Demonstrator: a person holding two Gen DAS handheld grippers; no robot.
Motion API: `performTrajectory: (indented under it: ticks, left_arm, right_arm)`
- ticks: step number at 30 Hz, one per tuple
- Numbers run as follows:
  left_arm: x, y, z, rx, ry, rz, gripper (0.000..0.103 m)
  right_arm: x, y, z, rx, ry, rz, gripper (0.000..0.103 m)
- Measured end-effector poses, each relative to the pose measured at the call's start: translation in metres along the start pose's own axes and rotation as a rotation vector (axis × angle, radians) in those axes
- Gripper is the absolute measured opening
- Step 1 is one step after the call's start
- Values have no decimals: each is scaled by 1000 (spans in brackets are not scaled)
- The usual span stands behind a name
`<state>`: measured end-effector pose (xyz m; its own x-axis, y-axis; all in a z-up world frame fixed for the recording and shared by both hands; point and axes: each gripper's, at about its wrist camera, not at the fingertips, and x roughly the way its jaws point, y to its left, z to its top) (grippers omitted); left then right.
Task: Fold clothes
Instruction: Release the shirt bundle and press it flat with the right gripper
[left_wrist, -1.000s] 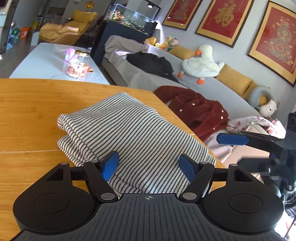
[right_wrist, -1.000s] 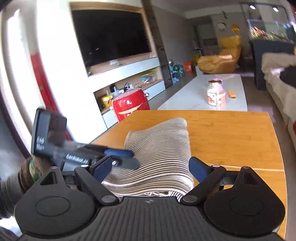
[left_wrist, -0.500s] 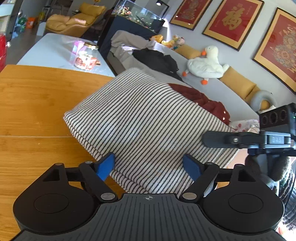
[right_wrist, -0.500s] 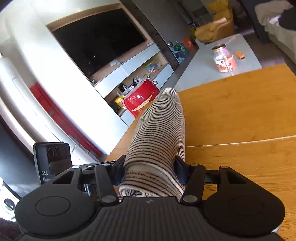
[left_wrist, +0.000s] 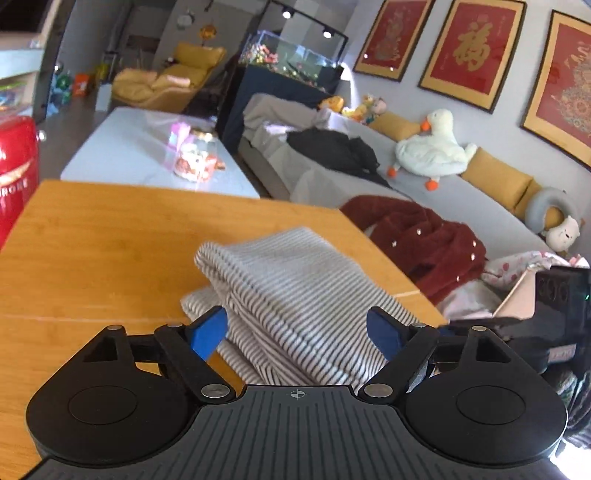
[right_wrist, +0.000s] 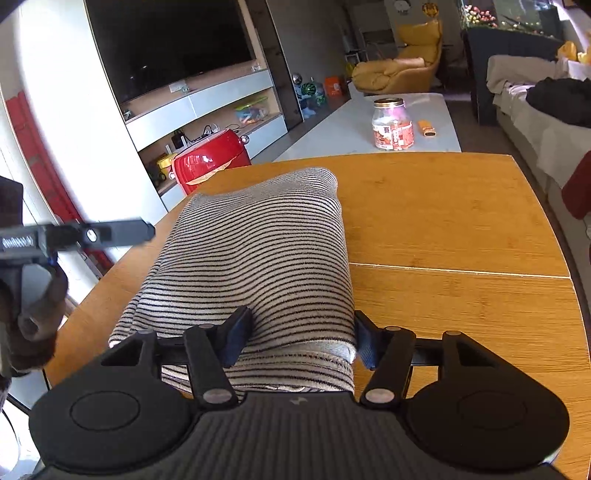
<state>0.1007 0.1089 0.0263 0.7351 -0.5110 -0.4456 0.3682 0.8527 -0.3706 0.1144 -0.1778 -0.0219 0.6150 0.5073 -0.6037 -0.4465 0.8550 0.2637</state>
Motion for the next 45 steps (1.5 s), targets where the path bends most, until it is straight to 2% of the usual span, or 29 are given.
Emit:
performTrajectory:
  ticks: [2, 5, 8, 13, 14, 17, 19, 23, 27, 29, 31, 34, 37, 40, 42, 43, 45]
  left_arm:
    - [-6, -7, 8, -6, -26, -65, 88]
    - [13, -17, 6, -20, 14, -162, 89]
    - [46, -19, -12, -30, 103, -144, 88]
    - [50, -27, -25, 56, 109, -93, 89]
    - [49, -29, -26, 69, 114, -86, 89]
    - [48, -34, -29, 105, 117, -72, 89]
    - [48, -35, -29, 111, 116, -70, 89]
    - [47, -34, -30, 112, 114, -72, 89]
    - [46, -31, -30, 109, 115, -83, 89]
    - [46, -31, -31, 113, 115, -87, 89]
    - [46, -30, -31, 112, 115, -92, 89]
    - [45, -27, -32, 108, 119, -93, 90]
    - [41, -24, -35, 97, 123, -107, 97]
    - [40, -24, -37, 113, 126, -102, 97]
    - [41, -24, -38, 120, 125, -103, 98]
    - [42, -24, -38, 122, 123, -103, 98]
    - [44, -25, -36, 121, 122, -100, 98]
  right_arm:
    - [0, 2, -1, -6, -6, -5, 62]
    - [-1, 3, 0, -11, -9, -14, 62]
    - [-5, 4, 2, -26, -10, -24, 65]
    - [-16, -11, 31, 50, -62, 24, 99]
    - [-18, -14, 37, 66, -73, 34, 103]
    - [-8, -29, 64, 172, -82, 82, 103]
    - [7, -35, 80, 221, -49, 90, 103]
    - [46, -43, 92, 305, 37, 108, 103]
    - [81, -50, 91, 378, 98, 188, 103]
    - [93, -48, 94, 351, 133, 177, 95]
    - [106, -45, 96, 319, 169, 161, 76]
    - [87, -24, 99, 206, 100, 230, 70]
    - [67, -3, 101, 88, 22, 303, 69]
    - [69, 4, 99, 21, 48, 209, 69]
    - [80, 1, 93, -1, 79, 95, 69]
    - [85, -2, 90, -7, 88, 47, 72]
    - [86, -8, 85, 29, 78, 30, 84]
